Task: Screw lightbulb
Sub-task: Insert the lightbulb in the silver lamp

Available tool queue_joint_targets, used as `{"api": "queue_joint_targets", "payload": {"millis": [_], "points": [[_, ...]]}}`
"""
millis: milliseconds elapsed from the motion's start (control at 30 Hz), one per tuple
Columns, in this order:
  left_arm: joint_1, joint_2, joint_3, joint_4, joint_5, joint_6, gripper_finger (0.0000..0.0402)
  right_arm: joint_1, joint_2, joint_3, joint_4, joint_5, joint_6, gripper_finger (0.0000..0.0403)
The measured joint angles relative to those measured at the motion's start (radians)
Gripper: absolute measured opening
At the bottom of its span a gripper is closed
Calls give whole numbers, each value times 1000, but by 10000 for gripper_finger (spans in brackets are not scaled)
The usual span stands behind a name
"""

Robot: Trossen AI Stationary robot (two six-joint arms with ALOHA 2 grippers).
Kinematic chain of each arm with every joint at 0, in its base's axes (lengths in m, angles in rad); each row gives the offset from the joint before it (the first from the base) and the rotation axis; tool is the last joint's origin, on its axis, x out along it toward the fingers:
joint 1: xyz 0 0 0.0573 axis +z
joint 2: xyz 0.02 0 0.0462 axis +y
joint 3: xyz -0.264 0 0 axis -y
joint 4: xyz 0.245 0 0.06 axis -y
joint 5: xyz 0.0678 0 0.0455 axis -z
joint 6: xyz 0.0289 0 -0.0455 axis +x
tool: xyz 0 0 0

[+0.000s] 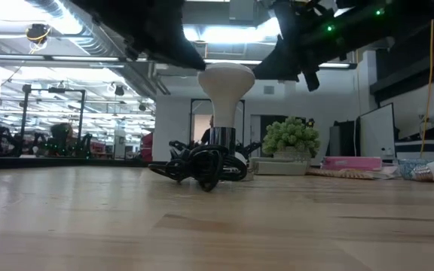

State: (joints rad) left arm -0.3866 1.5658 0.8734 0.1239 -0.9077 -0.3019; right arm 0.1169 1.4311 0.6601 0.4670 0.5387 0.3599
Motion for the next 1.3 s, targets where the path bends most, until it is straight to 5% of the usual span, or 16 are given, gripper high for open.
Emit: {"api": "queue_joint_targets", "payload": {"millis": [800,1167,1300], "points": [[109,21,-2,-83,-31,-56,1,35,-1,2,-15,-217,213,5],[122,17,0,-85,-30,-34,1,69,1,0,12,-181,174,5],[80,-7,0,-97,-129,-31,1,69,-2,0,76,-163,85,5]]}}
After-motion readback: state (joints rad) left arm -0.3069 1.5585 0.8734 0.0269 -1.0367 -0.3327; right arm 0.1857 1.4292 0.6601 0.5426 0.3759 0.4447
